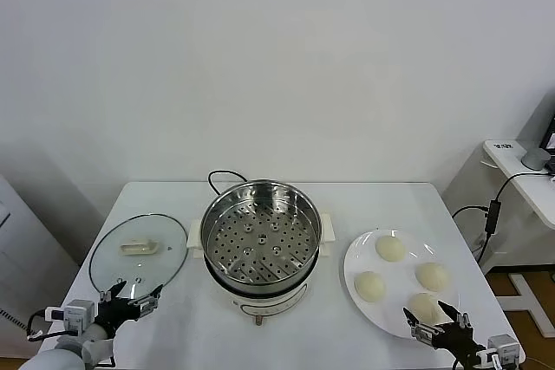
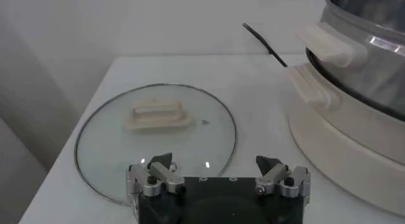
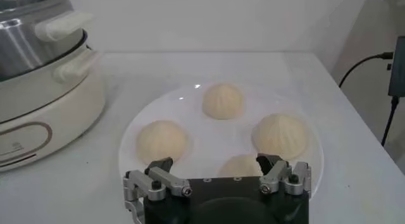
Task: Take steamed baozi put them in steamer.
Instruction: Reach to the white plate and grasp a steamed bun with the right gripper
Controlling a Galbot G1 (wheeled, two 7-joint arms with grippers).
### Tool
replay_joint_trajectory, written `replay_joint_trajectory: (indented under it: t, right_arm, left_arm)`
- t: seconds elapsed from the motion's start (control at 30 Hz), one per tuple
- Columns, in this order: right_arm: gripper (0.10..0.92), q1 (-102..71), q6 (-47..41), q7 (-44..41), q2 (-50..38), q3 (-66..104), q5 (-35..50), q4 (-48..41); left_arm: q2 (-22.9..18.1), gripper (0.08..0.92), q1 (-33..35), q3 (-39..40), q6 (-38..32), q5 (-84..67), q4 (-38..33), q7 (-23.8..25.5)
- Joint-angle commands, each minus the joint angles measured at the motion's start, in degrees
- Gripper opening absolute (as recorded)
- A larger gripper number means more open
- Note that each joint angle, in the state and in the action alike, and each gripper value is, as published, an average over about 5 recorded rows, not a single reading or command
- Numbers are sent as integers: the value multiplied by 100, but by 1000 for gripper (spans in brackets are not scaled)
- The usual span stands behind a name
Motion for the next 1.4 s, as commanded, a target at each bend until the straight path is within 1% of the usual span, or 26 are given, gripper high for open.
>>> replay_joint_trajectory:
  t: [0.03, 0.23, 0.33, 0.57, 0.77, 0.87, 0.97, 1.07, 1.13, 1.27, 1.4]
  right_arm:
    - [823, 4, -10, -2, 1, -2, -11, -1]
    - [823, 30, 3, -46, -23, 13, -77, -15]
    - [823, 113, 88, -191, -60, 97, -409, -49]
    - [823, 838, 561, -660, -427, 286, -2811, -346]
    - [823, 1898, 1360, -987, -980, 34, -4915, -887]
    - [823, 2303, 1636, -1107, -1244, -103, -5764, -1197]
    - [823, 2674, 1812, -1434, -1439, -192, -6260, -1520]
    - [823, 3047, 1919, -1999, -1611, -290, -6549, -1787]
    - [823, 3299, 1935, -2391, -1764, -443, -6522, -1944]
    - [823, 3891, 1938, -3235, -2148, -994, -6064, -2274]
    - [823, 4823, 2010, -3972, -2499, -1953, -5493, -2673]
  left_arm:
    - [4, 823, -3, 4, 5, 2, -2, 0]
    - [10, 823, -19, 6, 16, 1, -1, 0]
    - [12, 823, -21, 10, 19, 1, -1, 0]
    - [27, 823, -2, 2, 17, 1, -23, 7]
    - [28, 823, -1, -23, 33, 0, -66, 15]
    - [25, 823, -22, -22, 74, 0, -80, 17]
    - [57, 823, -116, 57, 117, -2, -67, 34]
    - [121, 823, -254, 184, 164, -1, -35, 59]
    - [152, 823, -336, 239, 206, 8, -7, 69]
    - [178, 823, -410, 254, 263, 11, 45, 97]
    - [190, 823, -417, 235, 344, 21, 89, 100]
